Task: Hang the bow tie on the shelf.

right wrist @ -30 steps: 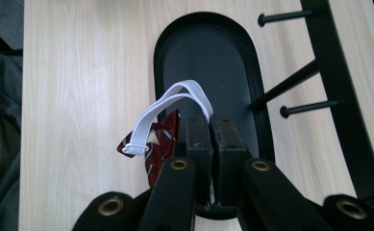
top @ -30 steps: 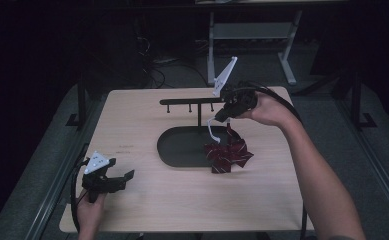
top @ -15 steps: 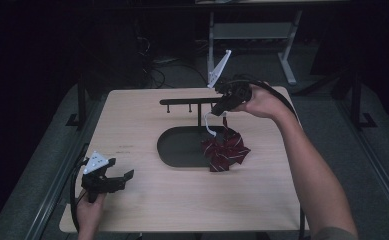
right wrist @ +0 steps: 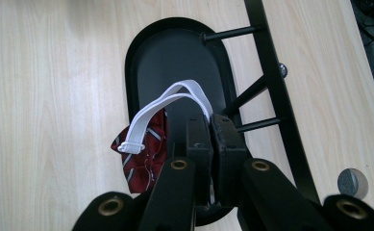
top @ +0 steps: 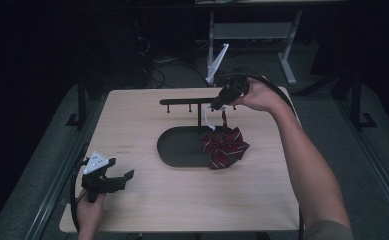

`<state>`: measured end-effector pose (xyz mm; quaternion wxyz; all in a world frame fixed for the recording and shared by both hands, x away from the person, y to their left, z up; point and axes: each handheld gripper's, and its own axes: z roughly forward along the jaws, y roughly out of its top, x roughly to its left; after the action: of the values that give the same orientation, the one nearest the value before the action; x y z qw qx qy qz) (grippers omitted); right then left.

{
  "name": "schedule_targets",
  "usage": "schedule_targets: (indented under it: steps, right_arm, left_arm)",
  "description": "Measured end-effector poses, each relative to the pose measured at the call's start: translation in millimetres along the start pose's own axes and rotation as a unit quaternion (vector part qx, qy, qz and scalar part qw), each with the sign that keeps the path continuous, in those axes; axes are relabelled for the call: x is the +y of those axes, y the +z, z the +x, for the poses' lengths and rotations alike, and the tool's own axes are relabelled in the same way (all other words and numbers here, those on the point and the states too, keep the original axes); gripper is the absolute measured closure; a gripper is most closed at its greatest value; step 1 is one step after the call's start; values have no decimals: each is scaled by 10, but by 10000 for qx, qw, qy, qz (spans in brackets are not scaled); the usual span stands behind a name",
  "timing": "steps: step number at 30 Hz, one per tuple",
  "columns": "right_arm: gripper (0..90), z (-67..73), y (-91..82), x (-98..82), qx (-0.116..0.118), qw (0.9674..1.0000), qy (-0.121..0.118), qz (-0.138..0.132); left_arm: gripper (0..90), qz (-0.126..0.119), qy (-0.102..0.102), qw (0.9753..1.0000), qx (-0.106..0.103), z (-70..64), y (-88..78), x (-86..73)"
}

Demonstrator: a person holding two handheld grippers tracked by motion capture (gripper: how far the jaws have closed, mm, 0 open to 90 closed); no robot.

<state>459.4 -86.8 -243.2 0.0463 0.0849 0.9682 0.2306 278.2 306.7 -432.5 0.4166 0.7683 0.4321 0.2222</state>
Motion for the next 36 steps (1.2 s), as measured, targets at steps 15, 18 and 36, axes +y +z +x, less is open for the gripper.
schedule_targets:
  steps: [15, 18, 36]
  right_arm:
    - [866, -175, 13, 58, -36, 9997, 189, 140]
    - [865, -220, 34, 63, -10, 9997, 215, 153]
    - [859, -360, 225, 12, -151, 9981, 513, 319]
  left_arm:
    - [163, -3, -15, 10000, -27, 3, 3, -3]
    - [163, 9, -10, 10000, -26, 0, 4, -1]
    - [163, -15, 2, 10000, -30, -2, 9, -4]
